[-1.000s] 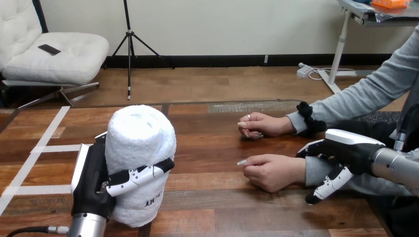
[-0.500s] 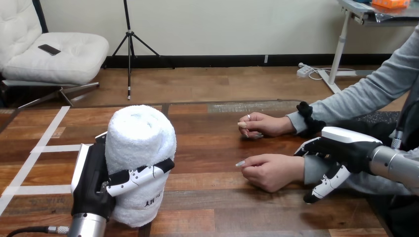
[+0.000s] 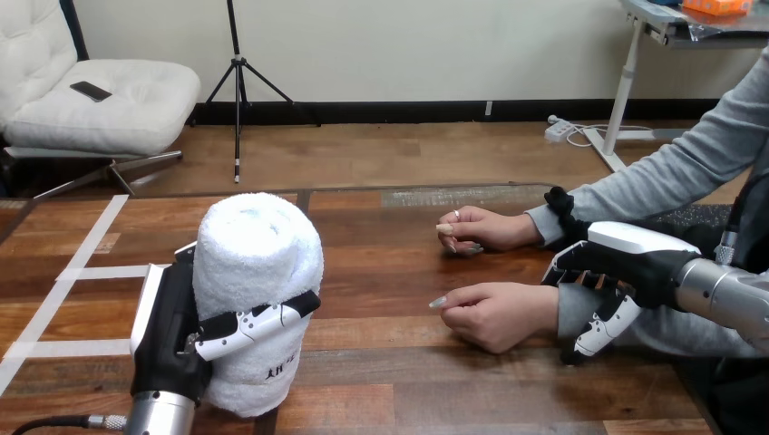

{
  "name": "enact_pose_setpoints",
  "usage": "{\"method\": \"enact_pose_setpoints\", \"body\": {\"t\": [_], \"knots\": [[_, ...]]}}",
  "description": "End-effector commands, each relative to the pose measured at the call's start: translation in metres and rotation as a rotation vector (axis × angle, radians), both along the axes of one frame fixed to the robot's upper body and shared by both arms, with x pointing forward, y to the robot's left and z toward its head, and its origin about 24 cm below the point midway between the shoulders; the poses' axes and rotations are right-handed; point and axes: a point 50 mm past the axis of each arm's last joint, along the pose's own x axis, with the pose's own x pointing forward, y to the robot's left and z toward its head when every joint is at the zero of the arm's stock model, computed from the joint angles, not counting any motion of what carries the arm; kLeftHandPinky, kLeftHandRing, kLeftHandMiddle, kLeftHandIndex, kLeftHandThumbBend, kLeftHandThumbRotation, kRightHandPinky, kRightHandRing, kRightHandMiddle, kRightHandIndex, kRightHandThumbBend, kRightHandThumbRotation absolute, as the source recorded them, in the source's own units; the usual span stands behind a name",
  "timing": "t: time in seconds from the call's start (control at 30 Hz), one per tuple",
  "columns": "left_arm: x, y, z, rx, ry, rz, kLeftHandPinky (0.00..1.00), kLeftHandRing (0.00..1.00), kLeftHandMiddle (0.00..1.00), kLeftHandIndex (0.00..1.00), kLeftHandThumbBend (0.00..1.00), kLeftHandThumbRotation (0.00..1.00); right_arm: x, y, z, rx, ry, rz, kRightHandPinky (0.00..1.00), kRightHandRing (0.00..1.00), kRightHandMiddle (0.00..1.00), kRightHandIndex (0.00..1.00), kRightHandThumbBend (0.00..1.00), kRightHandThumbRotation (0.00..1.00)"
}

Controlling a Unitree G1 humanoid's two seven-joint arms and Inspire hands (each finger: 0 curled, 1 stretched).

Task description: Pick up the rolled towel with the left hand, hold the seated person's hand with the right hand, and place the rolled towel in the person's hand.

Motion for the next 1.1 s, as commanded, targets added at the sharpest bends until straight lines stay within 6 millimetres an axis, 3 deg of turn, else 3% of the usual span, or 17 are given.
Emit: {"method": "enact_pose_setpoints", "body": {"t": [0.0, 1.07], "knots": [[0.0121, 0.0007, 0.0286, 0.009, -0.14, -0.003, 0.26, 0.31, 0.37, 0.39, 0.57, 0.0, 0.0199, 0.0132, 0.0371, -0.021, -0.149, 0.058, 0.49, 0.56, 0.63, 0.64, 1.0, 0.15], [0.0104, 0.003, 0.0277, 0.016, -0.138, 0.003, 0.26, 0.3, 0.36, 0.39, 0.58, 0.0, 0.0249, 0.0151, 0.033, -0.093, -0.175, 0.051, 0.33, 0.39, 0.46, 0.5, 0.95, 0.15]]}}
